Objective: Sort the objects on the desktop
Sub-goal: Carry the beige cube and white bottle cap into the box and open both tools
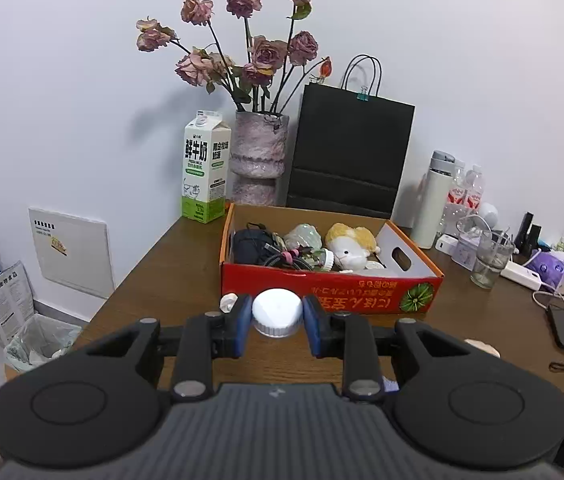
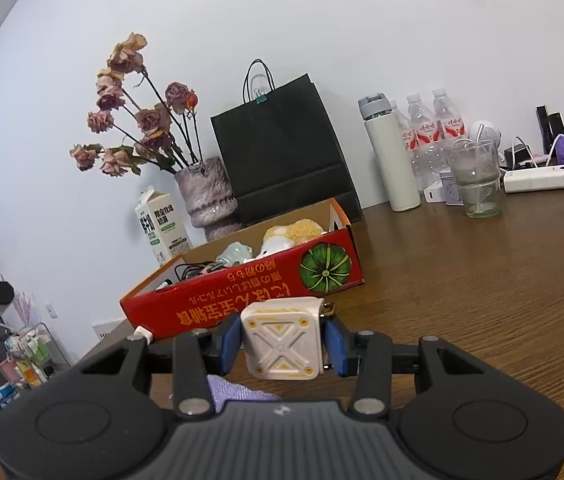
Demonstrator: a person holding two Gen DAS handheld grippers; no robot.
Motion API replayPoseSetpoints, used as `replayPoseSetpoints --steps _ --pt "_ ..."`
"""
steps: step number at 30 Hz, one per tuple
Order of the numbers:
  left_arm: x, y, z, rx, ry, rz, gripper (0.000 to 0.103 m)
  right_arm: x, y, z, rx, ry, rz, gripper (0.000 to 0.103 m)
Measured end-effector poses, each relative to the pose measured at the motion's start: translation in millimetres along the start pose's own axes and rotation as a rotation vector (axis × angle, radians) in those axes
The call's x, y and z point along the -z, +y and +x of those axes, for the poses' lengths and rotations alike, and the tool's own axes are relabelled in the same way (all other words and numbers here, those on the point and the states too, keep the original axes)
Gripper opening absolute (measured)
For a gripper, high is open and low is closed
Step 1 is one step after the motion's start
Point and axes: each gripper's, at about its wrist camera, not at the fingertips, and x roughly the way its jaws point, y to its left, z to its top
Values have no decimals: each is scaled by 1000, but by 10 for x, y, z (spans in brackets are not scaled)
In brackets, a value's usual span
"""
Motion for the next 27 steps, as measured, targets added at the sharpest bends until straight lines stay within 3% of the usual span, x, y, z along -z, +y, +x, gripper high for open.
replayPoseSetpoints --steps 4,10,18,20,23,27 --pt "-61 -89 151 18 11 14 28 -12 4 -22 -13 -2 -8 43" --pt "-196 -357 414 65 39 128 29 -200 -71 -67 -16 -46 1 43" --pt "-759 -652 933 112 -16 207 29 -1030 -137 317 34 -96 8 43" --pt "-904 -702 1208 132 5 206 29 -1297 -58 608 43 -39 -33 43" --pt "-970 -756 1729 199 99 182 29 -1599 41 1208 41 58 -75 43" --pt "-804 -866 2411 152 204 238 29 -1668 107 2079 73 217 -99 43"
